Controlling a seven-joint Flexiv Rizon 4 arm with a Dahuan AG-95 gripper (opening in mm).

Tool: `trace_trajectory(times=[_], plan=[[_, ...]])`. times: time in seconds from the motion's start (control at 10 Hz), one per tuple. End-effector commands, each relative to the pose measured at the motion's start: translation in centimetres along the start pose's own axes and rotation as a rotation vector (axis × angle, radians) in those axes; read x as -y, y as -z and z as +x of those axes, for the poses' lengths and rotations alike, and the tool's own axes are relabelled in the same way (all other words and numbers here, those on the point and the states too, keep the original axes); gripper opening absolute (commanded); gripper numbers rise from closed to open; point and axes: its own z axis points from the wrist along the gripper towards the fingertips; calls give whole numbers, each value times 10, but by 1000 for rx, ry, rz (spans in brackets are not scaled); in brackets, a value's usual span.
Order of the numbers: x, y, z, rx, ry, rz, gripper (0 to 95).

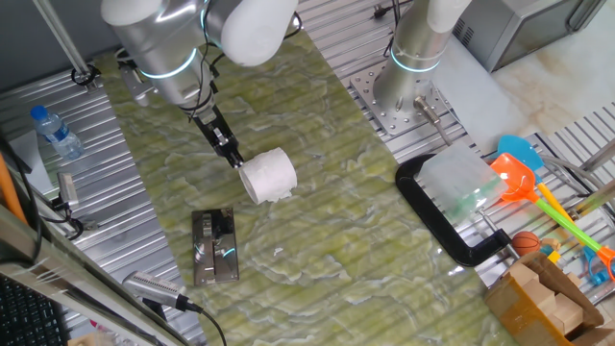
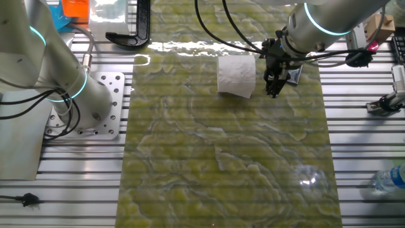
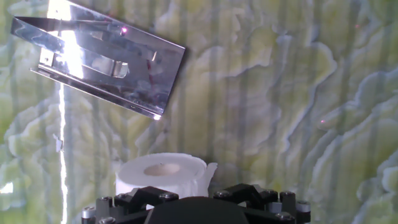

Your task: Put the toilet paper on its holder

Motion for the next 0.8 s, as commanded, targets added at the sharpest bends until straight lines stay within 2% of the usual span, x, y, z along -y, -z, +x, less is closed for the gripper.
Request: trace_trajectory(times=[0.1,0.2,0.3,0.5,0.8], plan=[[0,0,0,0,0,0,950],[0,0,0,0,0,0,950],[-32,-82,-29,26,-57,-20,950],[-31,-97,-37,34,-52,-19,950],[-31,-106,-40,46,-47,-19,950]])
